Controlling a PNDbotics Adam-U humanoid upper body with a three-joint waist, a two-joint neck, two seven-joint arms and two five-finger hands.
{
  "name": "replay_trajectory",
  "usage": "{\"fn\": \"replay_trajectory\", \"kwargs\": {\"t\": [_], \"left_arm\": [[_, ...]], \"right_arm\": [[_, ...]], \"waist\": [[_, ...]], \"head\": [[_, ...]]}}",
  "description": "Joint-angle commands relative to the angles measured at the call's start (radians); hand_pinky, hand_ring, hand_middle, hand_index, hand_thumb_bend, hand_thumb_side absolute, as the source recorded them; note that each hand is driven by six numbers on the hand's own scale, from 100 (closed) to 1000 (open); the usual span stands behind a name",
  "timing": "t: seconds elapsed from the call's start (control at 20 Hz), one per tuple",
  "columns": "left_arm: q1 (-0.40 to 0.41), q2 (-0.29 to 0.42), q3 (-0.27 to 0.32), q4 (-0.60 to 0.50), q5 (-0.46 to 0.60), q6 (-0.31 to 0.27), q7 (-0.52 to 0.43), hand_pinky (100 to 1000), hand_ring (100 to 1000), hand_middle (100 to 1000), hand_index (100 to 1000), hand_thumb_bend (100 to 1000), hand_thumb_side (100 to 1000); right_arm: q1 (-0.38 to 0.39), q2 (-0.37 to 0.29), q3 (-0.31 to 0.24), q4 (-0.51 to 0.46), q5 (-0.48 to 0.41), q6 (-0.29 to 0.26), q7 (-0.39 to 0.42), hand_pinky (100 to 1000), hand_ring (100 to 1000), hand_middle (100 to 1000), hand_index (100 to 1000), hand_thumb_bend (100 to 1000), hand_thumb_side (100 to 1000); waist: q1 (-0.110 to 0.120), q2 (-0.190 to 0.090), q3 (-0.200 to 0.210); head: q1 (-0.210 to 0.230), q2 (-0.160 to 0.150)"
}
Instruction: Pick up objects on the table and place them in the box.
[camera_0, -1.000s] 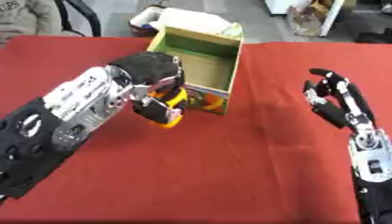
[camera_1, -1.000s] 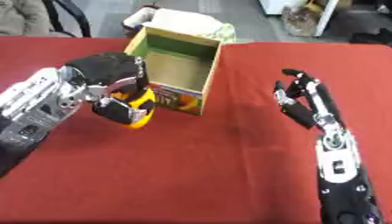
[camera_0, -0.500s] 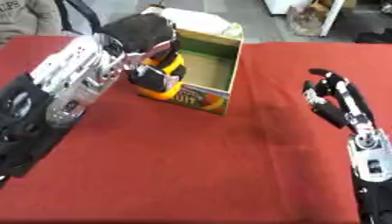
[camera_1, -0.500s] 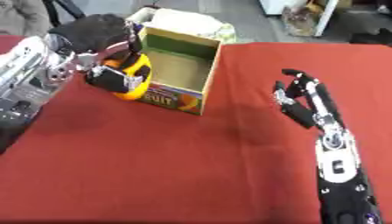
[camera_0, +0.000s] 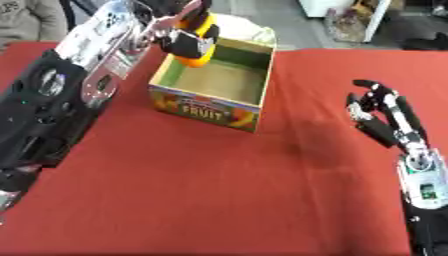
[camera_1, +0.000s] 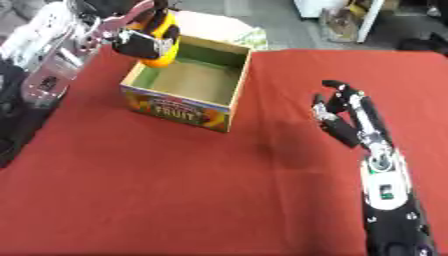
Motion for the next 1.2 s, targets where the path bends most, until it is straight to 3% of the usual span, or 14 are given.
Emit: {"fn": "replay_trajectory", "kwargs": {"t": [0.05,0.6,1.05,1.2], "left_arm": [[-0.053,-0.042,0.026,0.103,-0.061,-0.009,0.068,309,197,149,243,100,252],[-0.104,-0.189,0.108,0.474,-0.165,0.025,0.327,308,205,160,261,100,257],[-0.084,-0.228,0.136,0.614,-0.186,0.065,0.337,346,250,206,307,100,245],[-0.077,-0.23,0.144,0.637,-0.195,0.095,0.333,403,339,304,399,100,248]], "right_arm": [[-0.025,-0.004,0.004,-0.014,-0.003,-0.003,0.003,594,591,397,876,100,666],[-0.042,0.016,0.012,-0.027,-0.011,-0.007,0.014,593,591,397,876,100,674],[-0.039,0.019,0.012,-0.029,-0.014,-0.007,0.017,593,591,397,876,100,675],[-0.039,0.021,0.011,-0.03,-0.013,-0.007,0.017,593,591,397,876,100,674]], "waist": [[0.0,-0.009,-0.007],[-0.003,0.021,-0.039],[-0.006,0.022,-0.038],[-0.007,0.021,-0.037]], "head": [[0.004,-0.021],[0.022,-0.066],[0.015,-0.076],[0.014,-0.076]]}}
